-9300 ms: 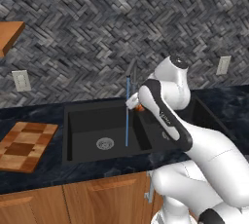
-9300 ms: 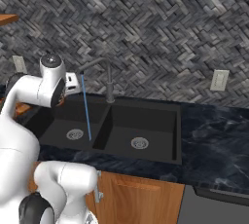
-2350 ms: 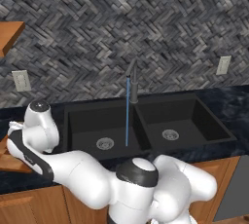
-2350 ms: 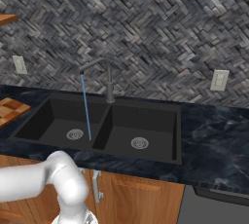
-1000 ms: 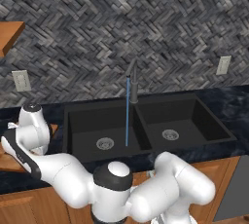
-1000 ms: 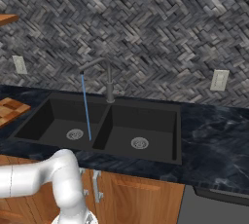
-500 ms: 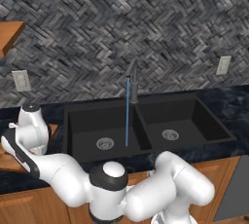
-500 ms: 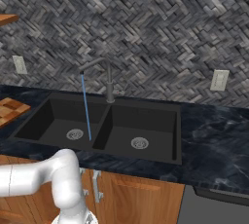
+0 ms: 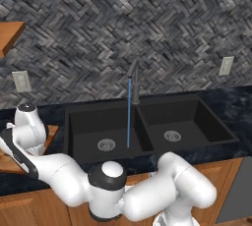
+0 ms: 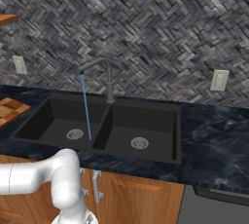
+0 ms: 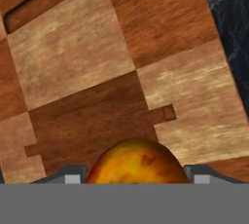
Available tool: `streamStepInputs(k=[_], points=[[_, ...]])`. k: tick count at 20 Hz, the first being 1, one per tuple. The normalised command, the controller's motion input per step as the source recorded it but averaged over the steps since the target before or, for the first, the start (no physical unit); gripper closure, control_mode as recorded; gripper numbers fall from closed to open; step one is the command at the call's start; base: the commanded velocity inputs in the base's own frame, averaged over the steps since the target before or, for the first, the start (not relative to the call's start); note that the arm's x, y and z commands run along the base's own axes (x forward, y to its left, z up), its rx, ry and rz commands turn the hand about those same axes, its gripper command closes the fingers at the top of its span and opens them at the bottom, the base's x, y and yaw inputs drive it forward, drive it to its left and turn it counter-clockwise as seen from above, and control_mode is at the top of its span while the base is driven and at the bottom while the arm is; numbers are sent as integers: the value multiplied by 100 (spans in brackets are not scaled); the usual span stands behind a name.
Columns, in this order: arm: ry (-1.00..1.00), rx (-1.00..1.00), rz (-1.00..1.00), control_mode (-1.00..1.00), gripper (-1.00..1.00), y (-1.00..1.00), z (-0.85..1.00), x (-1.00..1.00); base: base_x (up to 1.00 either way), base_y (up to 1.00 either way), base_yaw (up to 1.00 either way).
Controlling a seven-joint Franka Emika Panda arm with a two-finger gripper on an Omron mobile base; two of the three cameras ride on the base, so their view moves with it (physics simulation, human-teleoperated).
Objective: Pick the peach from the sink and place it on the cutting board to airdry. Then turn off the sink faucet.
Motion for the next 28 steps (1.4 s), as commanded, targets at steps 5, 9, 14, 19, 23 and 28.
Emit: streamStepInputs(k=[5, 9, 14, 19, 23, 28], points=[[0, 0, -1, -100, -100, 3, 0, -7, 0, 0, 0], [0, 0, 0, -100, -100, -5, 26, -20, 0, 0, 0], [0, 0, 0, -100, -100, -11, 26, -11, 0, 0, 0], [0, 0, 0, -100, -100, -30, 31, -18, 0, 0, 0], [-4, 1, 1, -100, -100, -51, 54, -40, 0, 0, 0], [-9, 1, 9, -100, -100, -60, 64, -54, 0, 0, 0]])
